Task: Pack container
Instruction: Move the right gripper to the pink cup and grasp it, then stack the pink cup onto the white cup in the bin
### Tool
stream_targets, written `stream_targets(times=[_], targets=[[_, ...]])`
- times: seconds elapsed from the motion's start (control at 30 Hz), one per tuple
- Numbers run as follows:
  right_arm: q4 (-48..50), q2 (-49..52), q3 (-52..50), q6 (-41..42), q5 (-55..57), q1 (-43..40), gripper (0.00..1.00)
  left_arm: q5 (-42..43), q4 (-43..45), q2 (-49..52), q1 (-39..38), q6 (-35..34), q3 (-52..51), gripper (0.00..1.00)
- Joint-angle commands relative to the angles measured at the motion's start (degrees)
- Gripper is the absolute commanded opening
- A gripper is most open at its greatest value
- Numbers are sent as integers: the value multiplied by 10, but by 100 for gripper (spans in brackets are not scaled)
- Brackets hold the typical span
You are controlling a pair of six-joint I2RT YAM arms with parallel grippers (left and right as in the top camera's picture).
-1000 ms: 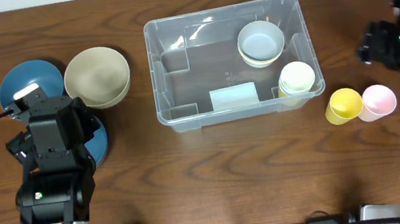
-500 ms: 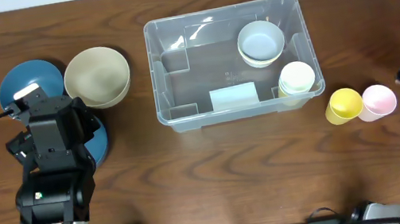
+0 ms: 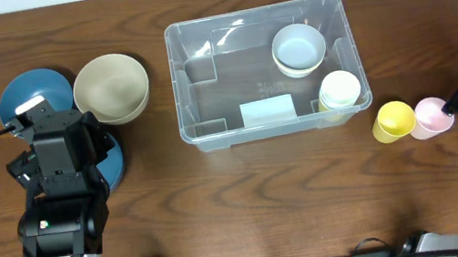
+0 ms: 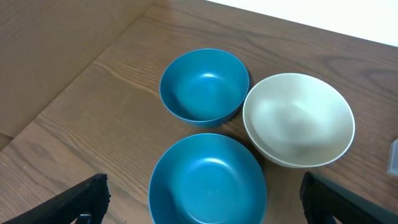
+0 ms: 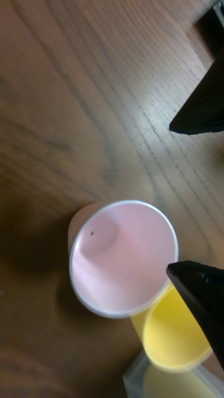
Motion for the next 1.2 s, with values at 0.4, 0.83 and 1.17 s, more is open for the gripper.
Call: stream_targets(times=[0.4, 0.83, 1.17], targets=[[147, 8, -129, 34, -9, -6, 41, -9, 0, 0, 3, -5, 12, 98], [172, 32, -117, 66, -7, -9, 1, -9, 0, 0, 3, -5, 12, 98], [37, 26, 119, 42, -70, -6, 1, -9, 0, 0, 3, -5, 12, 98]])
